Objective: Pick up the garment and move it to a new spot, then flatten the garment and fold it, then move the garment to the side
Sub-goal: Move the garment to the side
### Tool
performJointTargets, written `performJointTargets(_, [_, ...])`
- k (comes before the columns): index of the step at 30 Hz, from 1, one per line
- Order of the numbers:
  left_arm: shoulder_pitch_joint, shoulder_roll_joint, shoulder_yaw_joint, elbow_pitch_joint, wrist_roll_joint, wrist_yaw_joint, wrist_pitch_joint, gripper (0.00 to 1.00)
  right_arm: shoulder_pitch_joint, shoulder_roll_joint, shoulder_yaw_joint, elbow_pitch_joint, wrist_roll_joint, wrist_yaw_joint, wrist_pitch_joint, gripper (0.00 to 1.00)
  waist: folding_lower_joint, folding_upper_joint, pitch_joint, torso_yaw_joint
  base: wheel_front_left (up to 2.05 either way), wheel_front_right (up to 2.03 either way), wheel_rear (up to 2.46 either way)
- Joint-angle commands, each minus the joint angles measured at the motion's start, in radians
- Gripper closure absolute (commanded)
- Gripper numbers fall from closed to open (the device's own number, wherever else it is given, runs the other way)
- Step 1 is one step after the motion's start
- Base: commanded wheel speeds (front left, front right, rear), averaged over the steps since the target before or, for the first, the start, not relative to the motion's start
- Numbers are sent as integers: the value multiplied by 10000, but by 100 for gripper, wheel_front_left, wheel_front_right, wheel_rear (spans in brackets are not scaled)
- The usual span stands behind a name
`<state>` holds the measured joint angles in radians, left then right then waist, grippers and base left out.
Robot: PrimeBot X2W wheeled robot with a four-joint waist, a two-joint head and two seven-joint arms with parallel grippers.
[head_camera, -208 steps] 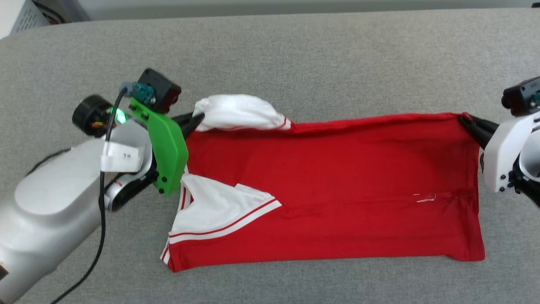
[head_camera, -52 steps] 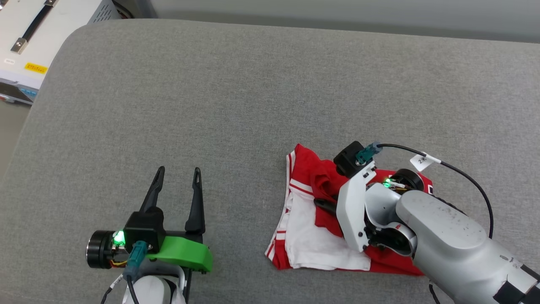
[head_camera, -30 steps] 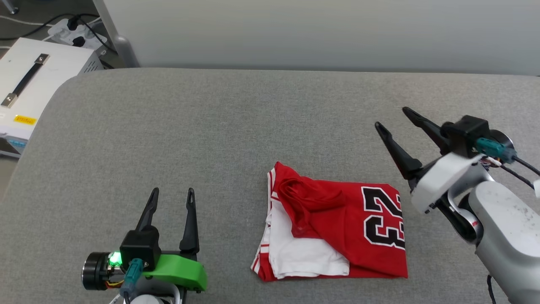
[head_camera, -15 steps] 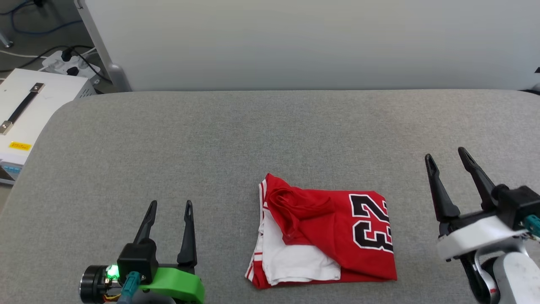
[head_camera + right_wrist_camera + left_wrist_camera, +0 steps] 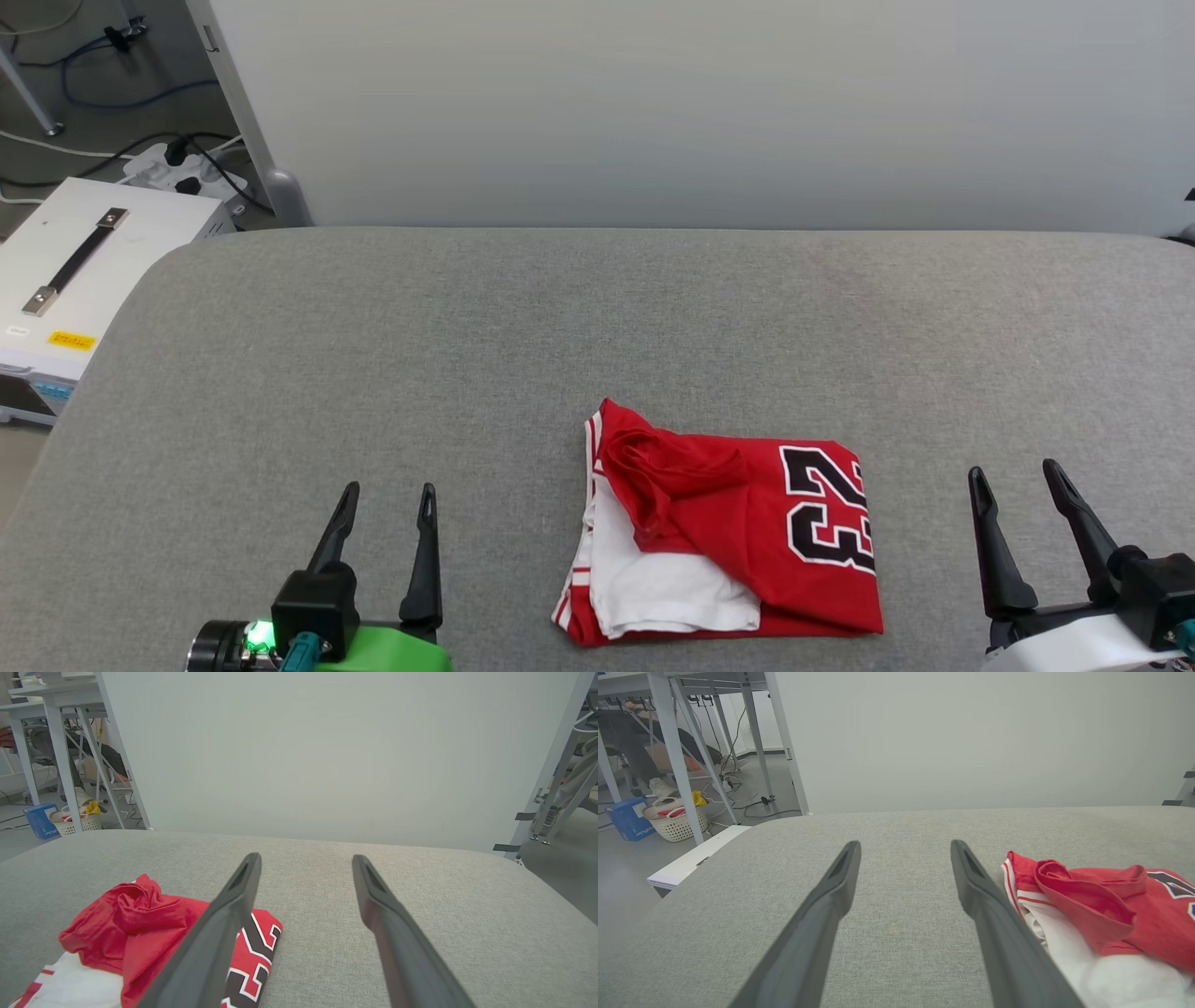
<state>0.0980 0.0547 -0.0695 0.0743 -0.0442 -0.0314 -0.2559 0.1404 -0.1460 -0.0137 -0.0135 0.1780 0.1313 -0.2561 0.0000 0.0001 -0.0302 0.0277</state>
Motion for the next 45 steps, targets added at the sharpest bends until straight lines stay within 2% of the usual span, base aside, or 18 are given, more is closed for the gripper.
performJointTargets(1, [155,-42,-18,21,52,-57,-59,0,121,53,-9,-53,-87,-6,-56,0,0,-1,-17,9,0,0,0])
performJointTargets(13, [90,-22,-16,158,86,-113,-59,0,78,182,67,162,-274,-6,-56,0,0,-1,18,10,0,0,0])
performJointTargets(18, [48,-24,-26,176,80,-109,-59,0,-259,41,-1,71,-318,-6,-56,0,0,-1,50,32,0,0,0])
performJointTargets(23, [-56,-26,-68,195,68,-109,-59,0,-880,-396,-232,-61,-184,-6,-57,0,0,-1,111,116,0,0,0])
performJointTargets(25, [-97,-27,-86,191,59,-104,-59,0,-1257,-734,-244,-131,-140,-6,-22,0,0,-1,161,151,0,0,0])
performJointTargets(26, [-148,-28,-100,183,50,-96,-59,0,-1783,-1168,-226,-322,-95,-6,117,0,0,-1,239,172,0,0,0])
performJointTargets(29, [-244,-30,-120,164,46,-92,-59,0,-2527,-1638,-221,-555,136,-6,436,0,0,-1,384,203,0,0,0])
performJointTargets(31, [-329,-31,-139,150,43,-95,-59,0,-3039,-1980,-133,-605,314,-6,754,0,0,-1,505,242,0,0,0])
performJointTargets(33, [-469,-32,-163,161,40,-103,-59,0,-3730,-2487,252,-435,749,-6,1583,0,0,-1,664,306,0,0,0])
performJointTargets(36, [-556,-33,-157,159,29,-99,-59,0,-4172,-2876,809,-102,1515,-6,2862,0,0,-1,770,347,0,0,0])
performJointTargets(41, [-693,-35,-166,152,16,-91,-59,0,-4481,-3576,1953,438,3103,-6,5269,0,0,-1,976,417,0,0,0])
performJointTargets(45, [-825,-37,-212,150,-6,-83,-59,0,-4338,-3821,2560,817,4374,-6,6634,0,0,-1,1161,497,0,0,0])
